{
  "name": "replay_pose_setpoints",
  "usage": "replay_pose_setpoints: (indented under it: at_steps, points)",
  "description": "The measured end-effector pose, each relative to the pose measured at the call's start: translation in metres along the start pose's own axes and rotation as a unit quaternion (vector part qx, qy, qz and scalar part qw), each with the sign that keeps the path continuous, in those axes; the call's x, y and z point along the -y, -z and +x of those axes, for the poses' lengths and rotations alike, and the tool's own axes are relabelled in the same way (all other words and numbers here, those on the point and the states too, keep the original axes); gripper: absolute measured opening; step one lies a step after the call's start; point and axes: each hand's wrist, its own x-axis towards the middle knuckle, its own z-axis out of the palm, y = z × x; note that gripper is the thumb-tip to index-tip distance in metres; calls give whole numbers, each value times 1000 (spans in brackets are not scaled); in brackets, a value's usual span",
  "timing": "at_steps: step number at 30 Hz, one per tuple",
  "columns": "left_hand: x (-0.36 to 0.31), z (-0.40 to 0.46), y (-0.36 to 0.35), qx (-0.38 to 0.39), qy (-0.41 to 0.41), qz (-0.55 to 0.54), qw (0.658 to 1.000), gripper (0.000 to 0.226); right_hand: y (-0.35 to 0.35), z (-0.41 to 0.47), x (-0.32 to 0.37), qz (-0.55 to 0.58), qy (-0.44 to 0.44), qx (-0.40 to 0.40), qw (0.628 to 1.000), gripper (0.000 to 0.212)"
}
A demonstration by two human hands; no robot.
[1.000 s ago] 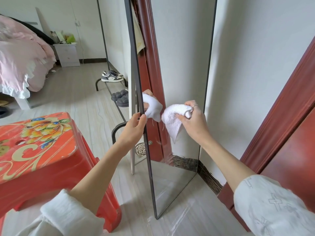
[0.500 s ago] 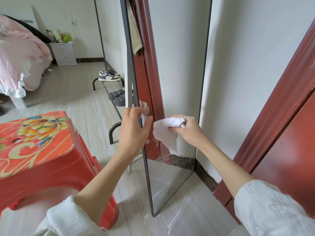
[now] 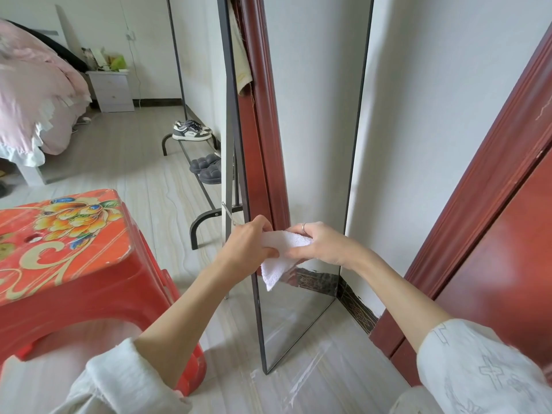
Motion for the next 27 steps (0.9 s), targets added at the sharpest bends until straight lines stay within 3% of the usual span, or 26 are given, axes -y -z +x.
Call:
replay_pose_setpoints:
  at_steps: [4, 7, 9, 11, 16, 19, 24, 27]
  points:
    - [4, 0, -2, 20, -16, -9, 1000, 33, -4, 4, 0, -74, -7, -28, 997, 32]
    - [9, 1, 0, 2, -12, -36, 999, 25, -2, 9, -3, -144, 8, -114, 983, 31]
    - [17, 3, 6, -23, 17, -46, 999, 18, 3, 12, -1, -232, 29, -212, 949, 34]
    - [26, 5, 12, -35, 49, -70, 996, 27, 11, 17, 2, -280, 43, -303, 910, 34]
    - [35, 13, 19, -110, 99, -100, 984, 45, 22, 47, 31, -270, 166, -428, 846, 32]
    - [31, 22, 20, -111, 60, -109, 986, 52, 14, 67, 42, -285, 220, -437, 824, 32]
    - [29, 27, 17, -65, 47, -157, 984, 59, -27, 71, 7, -283, 300, -361, 836, 26]
    - [30, 26, 15, -69, 50, -174, 981, 60, -55, 71, -32, -323, 284, -293, 854, 21]
